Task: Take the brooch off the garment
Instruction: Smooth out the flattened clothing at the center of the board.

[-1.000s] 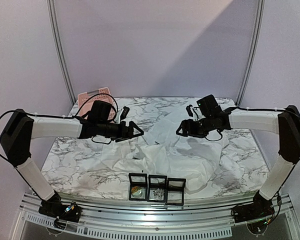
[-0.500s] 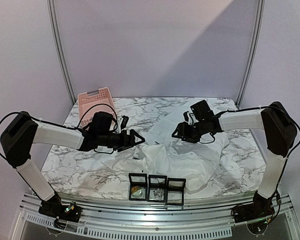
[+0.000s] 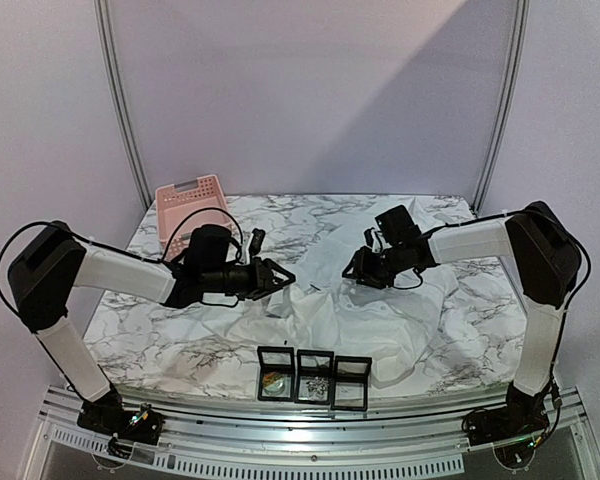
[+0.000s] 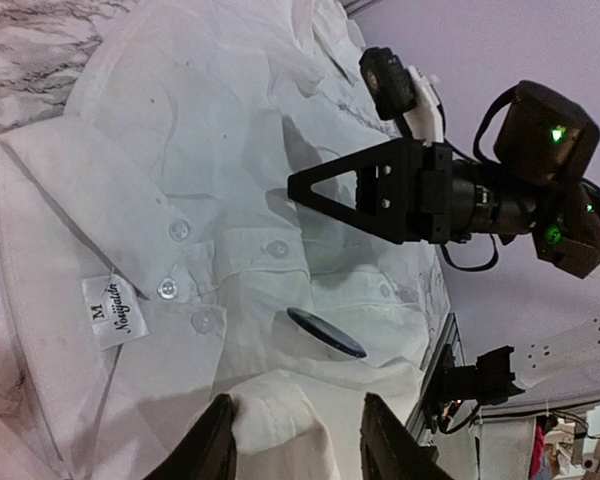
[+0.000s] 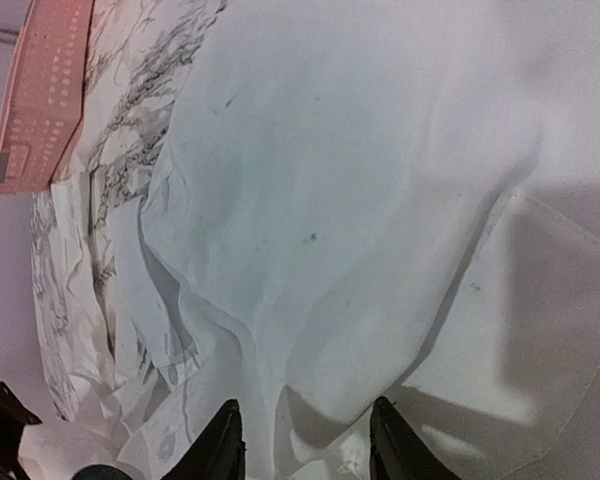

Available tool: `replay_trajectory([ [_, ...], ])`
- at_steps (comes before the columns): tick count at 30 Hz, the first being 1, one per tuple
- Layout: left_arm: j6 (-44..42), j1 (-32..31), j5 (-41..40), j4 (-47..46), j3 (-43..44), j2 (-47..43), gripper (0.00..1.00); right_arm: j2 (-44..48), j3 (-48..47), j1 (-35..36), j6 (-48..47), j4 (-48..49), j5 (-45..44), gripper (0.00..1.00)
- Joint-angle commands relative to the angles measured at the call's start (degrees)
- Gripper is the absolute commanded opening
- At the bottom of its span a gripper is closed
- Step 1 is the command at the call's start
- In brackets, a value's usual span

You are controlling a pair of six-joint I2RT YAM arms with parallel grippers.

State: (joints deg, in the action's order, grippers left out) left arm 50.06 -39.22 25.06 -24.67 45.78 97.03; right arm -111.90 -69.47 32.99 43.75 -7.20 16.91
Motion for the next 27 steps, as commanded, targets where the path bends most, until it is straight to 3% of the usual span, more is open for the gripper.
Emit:
replay_trajectory([
  [1, 0.43, -1.1, 0.34, -1.45, -0.94, 1.23, 0.38, -2.11, -1.66, 0.15, 1.33, 2.25, 1.25, 0.36],
  [4, 0.55, -1.12, 0.57, -1.11, -1.0, 2.3, 0.25, -2.68, -2.3, 0.21, 1.02, 2.83, 2.22, 0.2],
  [8, 0.28, -1.13, 0.06, -0.76, -1.22, 2.69, 0.1, -3.49, -3.2, 0.16, 0.65, 2.62, 2.58, 0.14],
  [11, -0.3, -1.12, -0.46, -0.23, -1.13, 2.64, 0.0, -3.83, -3.06, 0.15, 0.52, 2.78, 2.38, 0.01],
  [20, -2.73, 0.89, -1.53, 0.3, 0.75, 1.06, 0.0, 0.15, -3.05, -3.62, 0.17, 4.94, -2.08, 0.0],
  [27, -3.7, 4.81, -1.94, -0.68, 4.1, -0.66, 0.0, 5.13, -4.53, -7.59, -5.56, 0.46, -12.35, 0.0],
])
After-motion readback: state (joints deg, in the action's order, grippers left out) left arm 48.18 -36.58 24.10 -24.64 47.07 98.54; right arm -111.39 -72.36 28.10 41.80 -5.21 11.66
